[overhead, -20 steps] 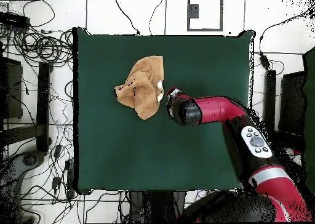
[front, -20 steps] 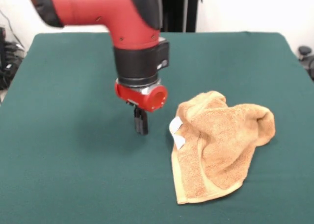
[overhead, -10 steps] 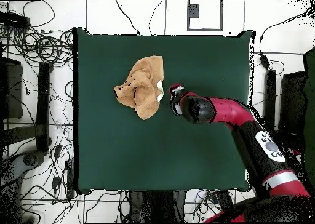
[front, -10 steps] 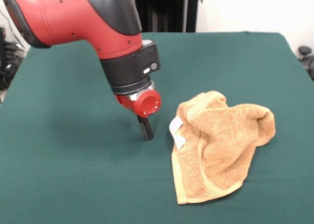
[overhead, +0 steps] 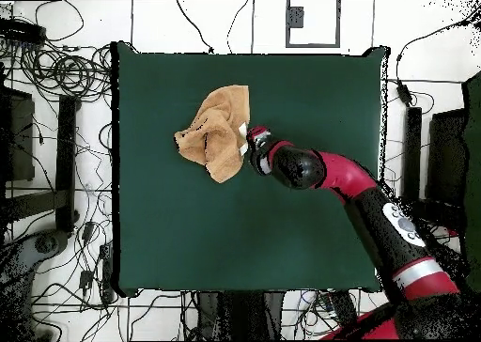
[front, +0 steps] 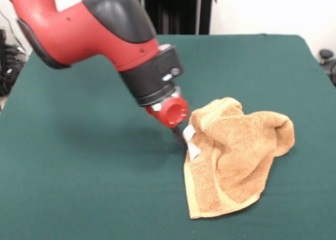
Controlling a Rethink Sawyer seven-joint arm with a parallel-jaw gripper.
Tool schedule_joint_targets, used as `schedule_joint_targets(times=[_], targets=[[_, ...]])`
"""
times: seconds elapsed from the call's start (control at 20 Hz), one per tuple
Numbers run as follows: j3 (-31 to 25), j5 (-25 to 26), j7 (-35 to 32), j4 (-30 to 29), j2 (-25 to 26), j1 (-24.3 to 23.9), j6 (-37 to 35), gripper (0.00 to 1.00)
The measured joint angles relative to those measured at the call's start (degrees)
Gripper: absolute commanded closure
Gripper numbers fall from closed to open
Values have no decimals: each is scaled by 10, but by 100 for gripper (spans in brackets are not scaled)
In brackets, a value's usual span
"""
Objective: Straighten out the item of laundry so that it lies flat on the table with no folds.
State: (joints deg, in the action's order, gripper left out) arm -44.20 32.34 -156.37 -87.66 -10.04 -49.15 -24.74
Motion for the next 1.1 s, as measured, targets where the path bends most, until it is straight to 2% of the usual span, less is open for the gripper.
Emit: schedule_joint_targets(times=[0.55, 1.1], targets=[[-72, -23, 0, -70, 92, 1, 5, 100], [-90, -23, 0, -137, 117, 14, 46, 100]])
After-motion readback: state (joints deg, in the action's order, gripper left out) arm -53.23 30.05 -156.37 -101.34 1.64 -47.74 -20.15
